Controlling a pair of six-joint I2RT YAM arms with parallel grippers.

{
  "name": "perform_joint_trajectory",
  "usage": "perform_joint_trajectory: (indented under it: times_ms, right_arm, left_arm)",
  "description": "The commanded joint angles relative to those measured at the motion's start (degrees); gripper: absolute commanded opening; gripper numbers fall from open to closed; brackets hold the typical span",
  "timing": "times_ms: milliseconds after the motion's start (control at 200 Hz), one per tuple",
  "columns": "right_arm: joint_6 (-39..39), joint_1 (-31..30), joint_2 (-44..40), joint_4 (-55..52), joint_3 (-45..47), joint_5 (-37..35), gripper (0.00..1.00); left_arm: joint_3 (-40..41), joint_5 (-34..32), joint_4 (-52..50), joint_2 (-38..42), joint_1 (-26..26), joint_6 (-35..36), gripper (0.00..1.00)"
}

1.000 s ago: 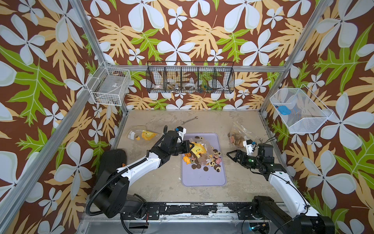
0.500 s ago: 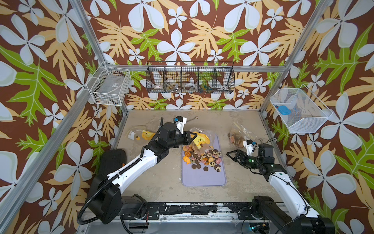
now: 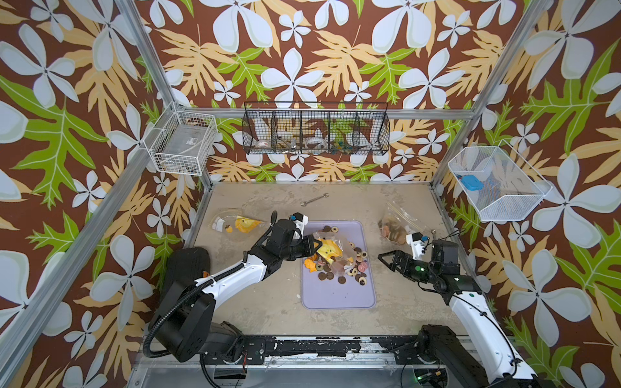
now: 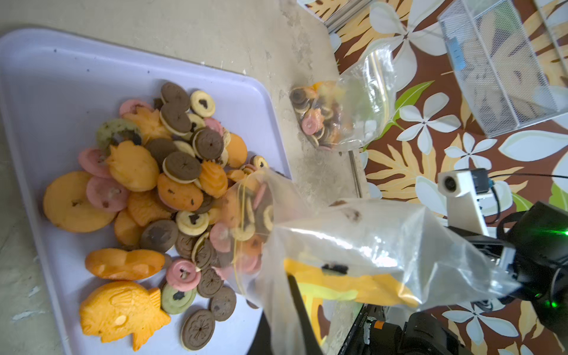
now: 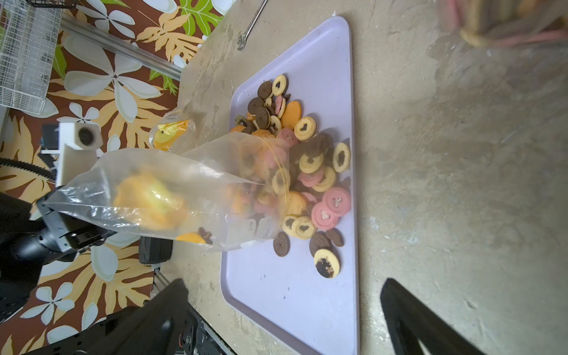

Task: Pour cookies out of the ziploc bag
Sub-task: Place the ziploc bag at the center of the board.

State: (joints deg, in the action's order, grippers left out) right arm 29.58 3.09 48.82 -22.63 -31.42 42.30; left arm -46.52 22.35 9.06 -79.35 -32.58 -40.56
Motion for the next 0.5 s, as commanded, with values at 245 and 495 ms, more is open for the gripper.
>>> perform_joint_trajectory:
  times_ms: [245, 495]
  right_arm:
    - [1.04, 0.06, 1.89, 4.22, 1.53, -0.22, 1.00]
    - [3.35, -0.02, 4.22, 8.88, 1.88, 1.52, 1.00]
  left_arm:
    - [-13.34, -3.69, -15.64, 7.22, 3.14, 7.51, 0.00]
    - [-15.29, -6.05, -22.89, 10.91, 18.32, 12.64, 0.00]
